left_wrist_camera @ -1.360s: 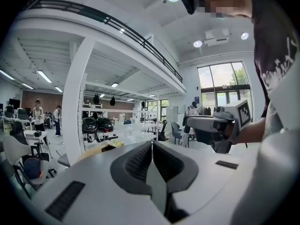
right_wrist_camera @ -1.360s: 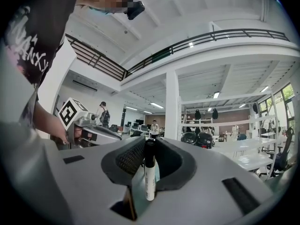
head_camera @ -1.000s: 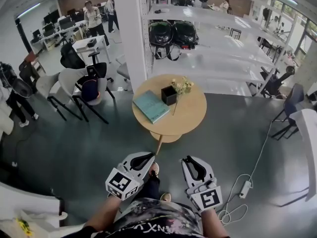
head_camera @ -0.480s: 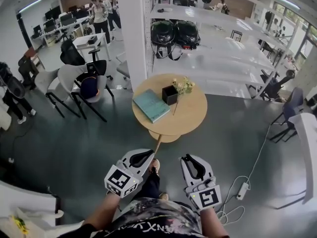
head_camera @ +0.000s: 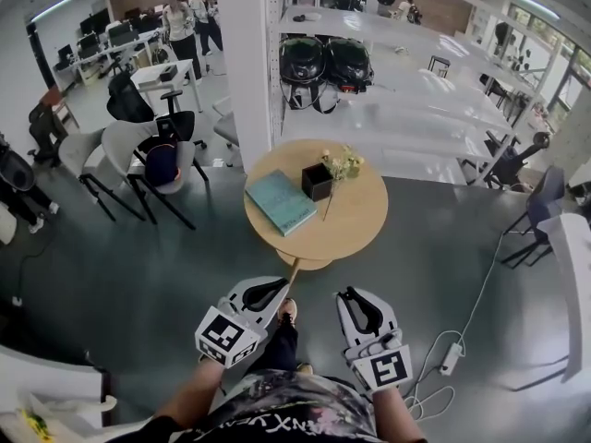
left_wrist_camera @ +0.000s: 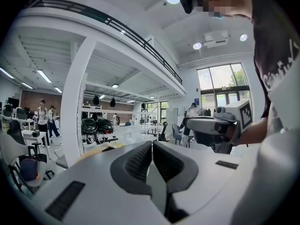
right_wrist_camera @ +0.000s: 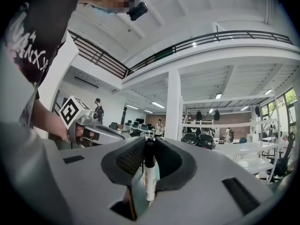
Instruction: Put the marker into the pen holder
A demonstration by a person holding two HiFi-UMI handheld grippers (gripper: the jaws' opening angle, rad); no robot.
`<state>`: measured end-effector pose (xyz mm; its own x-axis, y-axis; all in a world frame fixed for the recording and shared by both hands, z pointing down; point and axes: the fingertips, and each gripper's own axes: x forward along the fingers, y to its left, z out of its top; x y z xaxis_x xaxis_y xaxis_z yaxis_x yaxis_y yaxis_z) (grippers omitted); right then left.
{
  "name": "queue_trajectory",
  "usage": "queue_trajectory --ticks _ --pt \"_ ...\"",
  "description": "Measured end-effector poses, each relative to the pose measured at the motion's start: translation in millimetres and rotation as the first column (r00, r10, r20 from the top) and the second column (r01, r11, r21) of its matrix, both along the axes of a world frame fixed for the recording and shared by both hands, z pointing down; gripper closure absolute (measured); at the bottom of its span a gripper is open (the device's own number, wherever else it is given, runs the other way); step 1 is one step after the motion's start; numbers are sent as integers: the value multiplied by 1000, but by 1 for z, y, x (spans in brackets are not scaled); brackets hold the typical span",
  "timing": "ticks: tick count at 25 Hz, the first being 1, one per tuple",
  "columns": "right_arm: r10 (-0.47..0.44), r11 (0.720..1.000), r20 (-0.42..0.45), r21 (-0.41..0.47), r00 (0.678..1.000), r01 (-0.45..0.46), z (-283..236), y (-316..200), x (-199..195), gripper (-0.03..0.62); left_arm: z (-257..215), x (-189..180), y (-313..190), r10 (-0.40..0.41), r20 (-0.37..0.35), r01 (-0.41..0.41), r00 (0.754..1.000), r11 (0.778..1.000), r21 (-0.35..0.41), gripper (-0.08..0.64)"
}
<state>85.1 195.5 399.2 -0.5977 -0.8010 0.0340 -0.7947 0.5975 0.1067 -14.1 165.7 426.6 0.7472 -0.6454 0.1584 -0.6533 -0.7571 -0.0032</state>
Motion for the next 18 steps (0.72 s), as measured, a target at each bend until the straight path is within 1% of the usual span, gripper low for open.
queue_trajectory --ticks 4,8,13,17,18 --pt "3 1000 -7 -3 1000 -3 3 -26 -3 525 7 -7 -25 -6 -5 6 1000 1000 -14 534" --pt "4 1000 -10 -11 1000 -4 5 -63 -7 525 11 -11 -62 -7 -5 7 1000 1000 -23 534" --pt "-6 1000 -13 -26 1000 5 7 -108 -12 525 9 -14 -110 -14 -13 14 1000 1000 -24 534" --pt "-27 1000 -3 -15 1000 27 9 -141 -16 525 15 -15 -143 -17 -14 17 1000 999 -34 534" --pt "-25 999 -9 -26 1000 24 12 -150 -16 525 17 -15 -150 -17 -15 16 1000 999 -38 534"
